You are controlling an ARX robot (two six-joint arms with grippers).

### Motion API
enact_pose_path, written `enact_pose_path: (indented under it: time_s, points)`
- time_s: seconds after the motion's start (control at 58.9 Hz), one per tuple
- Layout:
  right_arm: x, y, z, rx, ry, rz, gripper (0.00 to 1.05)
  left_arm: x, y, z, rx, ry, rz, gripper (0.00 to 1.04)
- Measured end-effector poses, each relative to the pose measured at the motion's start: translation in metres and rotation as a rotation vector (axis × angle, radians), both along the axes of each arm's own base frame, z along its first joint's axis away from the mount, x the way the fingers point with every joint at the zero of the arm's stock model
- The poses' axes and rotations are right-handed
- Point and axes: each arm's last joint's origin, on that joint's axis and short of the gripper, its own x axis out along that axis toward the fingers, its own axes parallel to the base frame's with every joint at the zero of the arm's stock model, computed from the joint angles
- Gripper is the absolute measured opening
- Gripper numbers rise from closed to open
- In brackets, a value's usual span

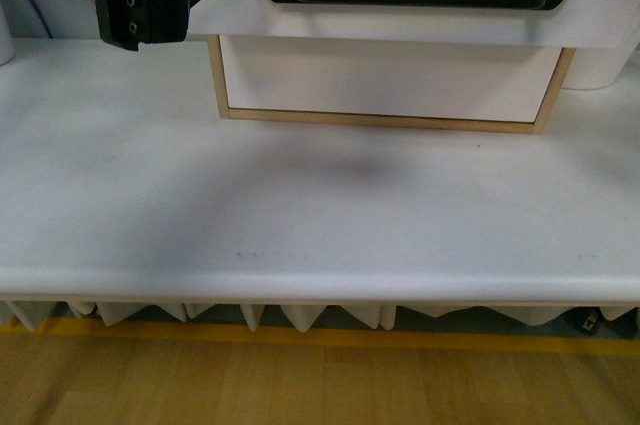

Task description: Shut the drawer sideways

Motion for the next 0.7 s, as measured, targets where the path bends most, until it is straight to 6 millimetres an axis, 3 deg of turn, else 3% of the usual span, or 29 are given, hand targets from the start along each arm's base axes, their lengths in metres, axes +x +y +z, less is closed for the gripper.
enact_pose_path:
  time_s: [0.696]
  points:
    - [0.033, 0.007, -0.011, -0.021, -0.04, -0.03, 0.95, 0.009, -0.004, 0.0, -0.004, -0.003, -0.002, 0.98]
